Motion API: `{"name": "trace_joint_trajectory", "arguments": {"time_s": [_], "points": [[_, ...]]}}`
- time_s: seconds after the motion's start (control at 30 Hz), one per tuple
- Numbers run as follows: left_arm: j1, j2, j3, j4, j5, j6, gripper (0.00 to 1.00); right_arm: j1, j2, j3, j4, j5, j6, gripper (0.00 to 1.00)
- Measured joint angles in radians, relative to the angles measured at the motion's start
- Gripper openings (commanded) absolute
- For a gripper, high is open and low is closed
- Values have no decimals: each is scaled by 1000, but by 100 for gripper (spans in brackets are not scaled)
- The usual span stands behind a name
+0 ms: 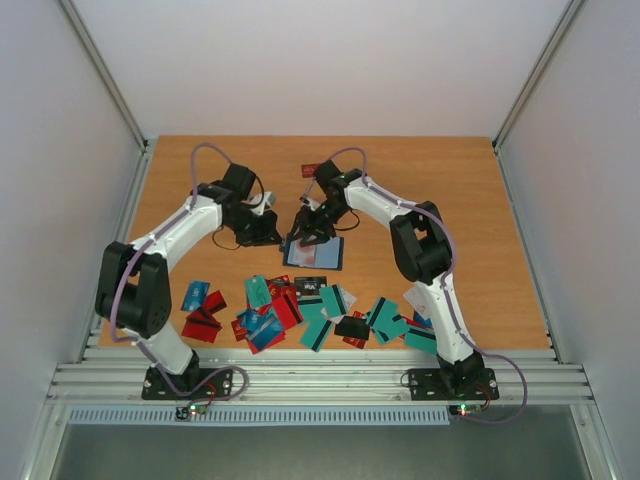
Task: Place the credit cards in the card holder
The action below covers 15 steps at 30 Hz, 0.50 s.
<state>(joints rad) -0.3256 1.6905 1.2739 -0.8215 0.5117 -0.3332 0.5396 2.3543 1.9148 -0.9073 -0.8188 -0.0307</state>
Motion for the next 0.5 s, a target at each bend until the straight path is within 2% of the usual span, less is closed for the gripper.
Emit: {"name": "trace_joint_trajectory", "arguments": {"time_s": [0.33, 0.5], "points": [[1, -134, -72, -10, -32, 1, 0, 12, -17, 21, -17, 27, 3, 46], [1, -170, -98, -38, -59, 23, 1, 5, -179, -169, 13, 75, -21, 47]]}}
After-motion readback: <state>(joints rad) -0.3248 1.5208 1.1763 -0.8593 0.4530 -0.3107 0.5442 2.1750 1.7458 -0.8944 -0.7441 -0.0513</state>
